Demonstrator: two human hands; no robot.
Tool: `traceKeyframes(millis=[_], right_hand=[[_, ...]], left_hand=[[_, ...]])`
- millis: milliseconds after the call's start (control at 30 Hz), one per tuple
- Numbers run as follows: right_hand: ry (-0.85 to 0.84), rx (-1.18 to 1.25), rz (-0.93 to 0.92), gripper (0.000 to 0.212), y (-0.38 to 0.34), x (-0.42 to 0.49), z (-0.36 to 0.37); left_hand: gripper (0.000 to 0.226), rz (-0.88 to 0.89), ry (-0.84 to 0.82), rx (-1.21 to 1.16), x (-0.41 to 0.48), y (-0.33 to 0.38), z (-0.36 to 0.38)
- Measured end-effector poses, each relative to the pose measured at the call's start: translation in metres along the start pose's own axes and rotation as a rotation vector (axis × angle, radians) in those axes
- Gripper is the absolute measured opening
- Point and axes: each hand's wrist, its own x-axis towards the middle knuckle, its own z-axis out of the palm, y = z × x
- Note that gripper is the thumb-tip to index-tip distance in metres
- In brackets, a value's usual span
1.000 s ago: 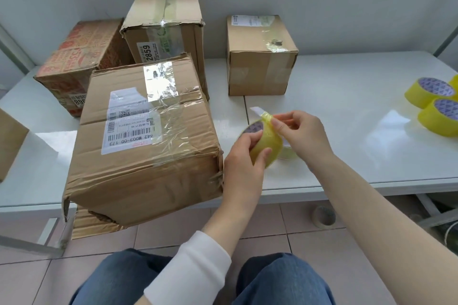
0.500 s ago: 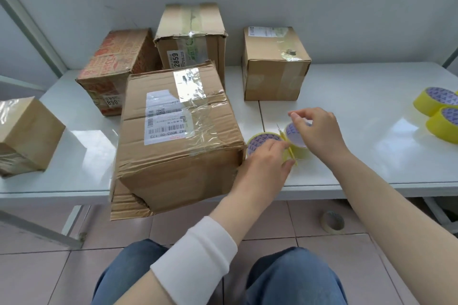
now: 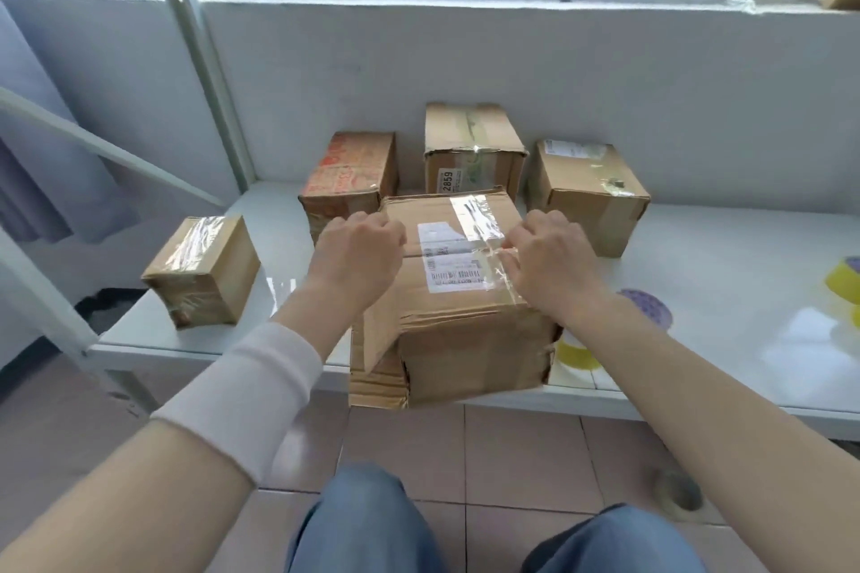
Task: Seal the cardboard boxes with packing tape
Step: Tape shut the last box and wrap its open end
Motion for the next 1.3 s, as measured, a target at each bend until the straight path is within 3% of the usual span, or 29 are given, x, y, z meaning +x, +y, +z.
traceKeyframes(millis=[100, 233, 333, 433, 567, 733, 867, 967, 1067, 1167, 1300], right_hand=[[-0.071, -0.040, -0.037, 0.036, -0.032, 0.002, 0.006], [-0.151, -0.036, -0.036, 0.045, -0.069, 0.007, 0.016], [-0.285, 0.052, 0.062, 0.069, -0.091, 0.009, 0.024], [-0.404, 0.018, 0.110, 0.085, -0.102, 0.010, 0.031], [-0.405, 0.129, 0.153, 0.076, -0.101, 0.013, 0.032], [-0.407, 0.310, 0.206, 0.068, -0.090, 0.018, 0.020], [-0.311, 0.475, 0.260, 0.065, -0.072, 0.024, 0.000], [-0.236, 0.863, 0.369, 0.069, -0.054, 0.034, -0.018], [-0.217, 1.315, 0.499, 0.059, -0.037, 0.030, -0.027], [-0.280, 1.574, 0.647, 0.051, -0.017, 0.010, -0.018], [-0.376, 1.539, 0.799, 0.054, 0.000, -0.016, 0.003]], left_hand=[[0.028, -0.173, -0.179, -0.064, -0.012, -0.033, 0.027], [0.032, -0.571, -0.353, -0.543, -0.033, -0.055, 0.074], [0.031, -0.804, -0.479, -0.980, -0.047, -0.054, 0.103], [0.035, -0.982, -0.420, -1.562, -0.056, -0.046, 0.115], [0.043, -1.014, -0.335, -1.893, -0.060, -0.032, 0.111], [0.034, -0.888, -0.351, -1.890, -0.054, -0.003, 0.090], [0.033, -0.817, -0.158, -1.886, -0.043, 0.002, 0.067], [0.039, -0.690, -0.002, -1.797, -0.030, -0.007, 0.041], [0.040, -0.553, -0.024, -1.487, -0.014, -0.014, 0.021], [0.037, -0.398, -0.056, -1.230, -0.005, -0.005, 0.012], [0.027, -0.243, -0.116, -0.862, 0.004, 0.017, 0.014]])
